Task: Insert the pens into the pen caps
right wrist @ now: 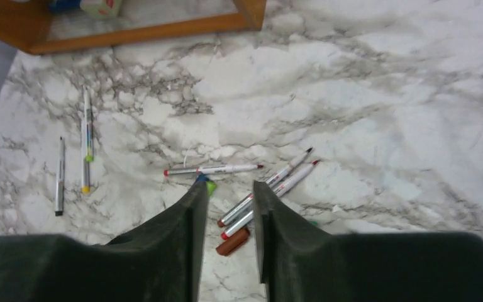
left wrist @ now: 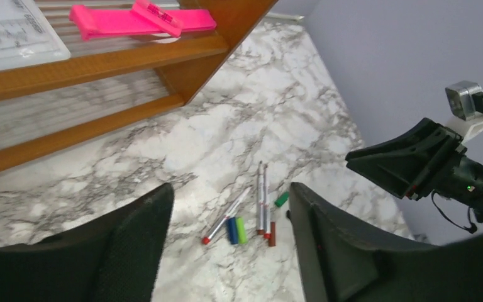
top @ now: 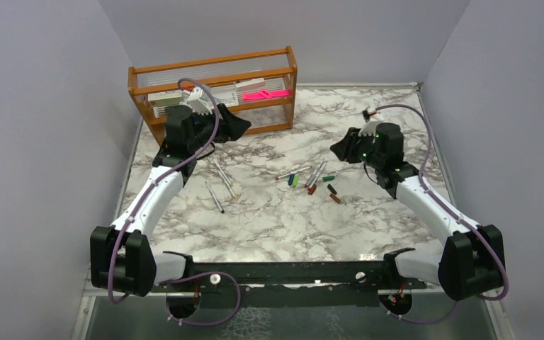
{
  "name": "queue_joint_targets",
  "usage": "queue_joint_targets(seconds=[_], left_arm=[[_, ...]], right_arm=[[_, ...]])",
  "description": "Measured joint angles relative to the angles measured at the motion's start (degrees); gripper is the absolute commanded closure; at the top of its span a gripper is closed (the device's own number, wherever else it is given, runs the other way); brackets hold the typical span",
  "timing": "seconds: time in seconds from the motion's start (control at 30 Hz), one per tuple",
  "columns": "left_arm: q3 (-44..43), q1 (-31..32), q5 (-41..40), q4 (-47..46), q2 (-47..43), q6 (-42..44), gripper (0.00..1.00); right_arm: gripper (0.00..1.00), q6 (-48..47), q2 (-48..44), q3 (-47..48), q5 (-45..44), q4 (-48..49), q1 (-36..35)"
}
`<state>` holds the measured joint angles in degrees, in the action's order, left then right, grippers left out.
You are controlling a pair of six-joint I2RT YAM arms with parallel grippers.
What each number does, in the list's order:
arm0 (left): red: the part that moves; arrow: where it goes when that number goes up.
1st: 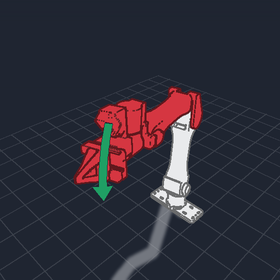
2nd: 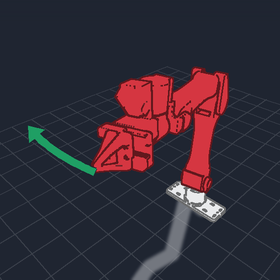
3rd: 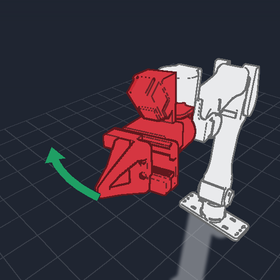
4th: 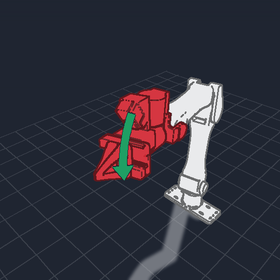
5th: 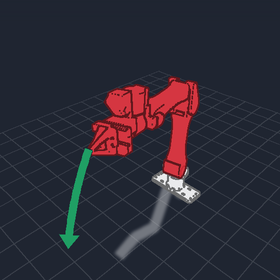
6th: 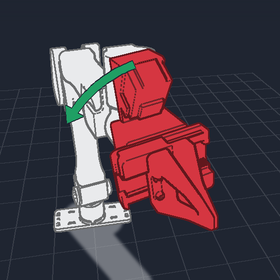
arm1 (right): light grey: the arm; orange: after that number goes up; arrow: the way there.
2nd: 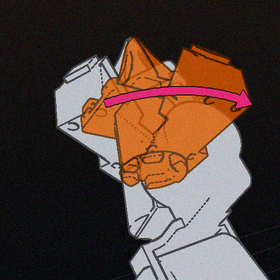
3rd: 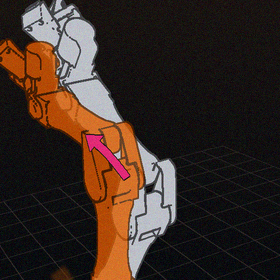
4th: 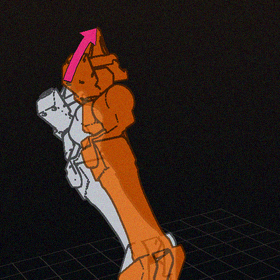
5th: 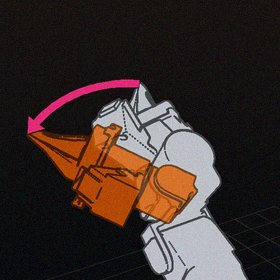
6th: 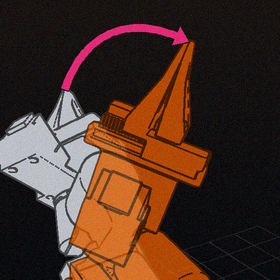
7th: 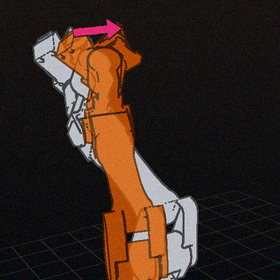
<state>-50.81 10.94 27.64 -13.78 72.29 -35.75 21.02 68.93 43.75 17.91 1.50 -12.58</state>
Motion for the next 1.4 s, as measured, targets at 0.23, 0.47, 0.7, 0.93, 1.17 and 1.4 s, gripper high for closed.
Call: queue_joint_targets(seconds=[0.23, 0.47, 0.7, 0.93, 1.17, 1.4], left_arm=[[-15.74, 0.17, -7.26, 23.91, 1.77, 15.13, 0.69], [-20.2, -0.63, -5.46, 33.59, 7.04, 24.98, 0.49], [-19.52, 7.41, -8.31, 36.7, 10.16, 33.48, 0.47], [-19.74, 14.91, -12.09, 36.76, 15.96, 36.89, 0.75], [-22.82, 23.21, -15.67, 36.76, 25.97, 41.27, 0.53], [-25.29, 23.87, -16.85, 33.38, 28.11, 45.44, 0.37]], right_arm=[[0.59, -2.45, 7.39, 2.4, -10.51, -5.6, -12.22], [0.53, -3.74, 10.43, 5.31, -13.22, -5.16, -12.9], [0.72, -1.66, 13.9, 8.17, -15.67, -3.76, -12.98], [0.45, 1.36, 13.25, 7.02, -21.62, -2.89, -12.83], [0.46, 3.39, 8.02, 0.61, -22.21, -0.66, -10.23], [0.46, 1.51, -2.58, -6.08, -24.55, 1.9, -9.79]])
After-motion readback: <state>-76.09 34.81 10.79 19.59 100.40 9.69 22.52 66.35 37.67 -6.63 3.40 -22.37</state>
